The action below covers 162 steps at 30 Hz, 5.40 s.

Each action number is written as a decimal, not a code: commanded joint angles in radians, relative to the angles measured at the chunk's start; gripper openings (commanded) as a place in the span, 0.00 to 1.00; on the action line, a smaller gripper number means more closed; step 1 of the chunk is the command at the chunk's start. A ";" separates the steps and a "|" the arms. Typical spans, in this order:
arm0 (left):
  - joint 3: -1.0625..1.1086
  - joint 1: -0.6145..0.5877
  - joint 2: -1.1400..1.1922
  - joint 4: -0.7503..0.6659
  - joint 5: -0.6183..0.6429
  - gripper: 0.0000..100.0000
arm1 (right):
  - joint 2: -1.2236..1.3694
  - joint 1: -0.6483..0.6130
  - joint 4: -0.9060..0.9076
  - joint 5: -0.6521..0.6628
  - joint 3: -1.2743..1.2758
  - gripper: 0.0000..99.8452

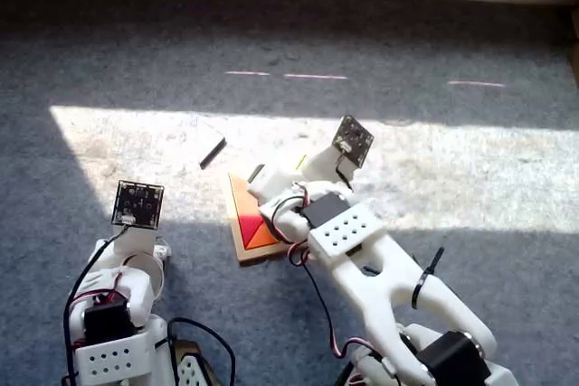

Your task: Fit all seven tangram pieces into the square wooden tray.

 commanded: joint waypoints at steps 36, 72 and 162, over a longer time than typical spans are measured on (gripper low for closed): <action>-0.004 -0.015 -0.045 -0.018 -0.008 0.15 | -0.249 0.079 0.219 0.321 0.001 0.17; -0.774 0.074 0.662 0.141 -0.048 0.28 | -0.234 0.544 0.116 0.792 0.067 0.01; -2.862 0.297 2.819 0.563 0.324 0.13 | -0.236 0.624 -0.068 0.891 0.176 0.01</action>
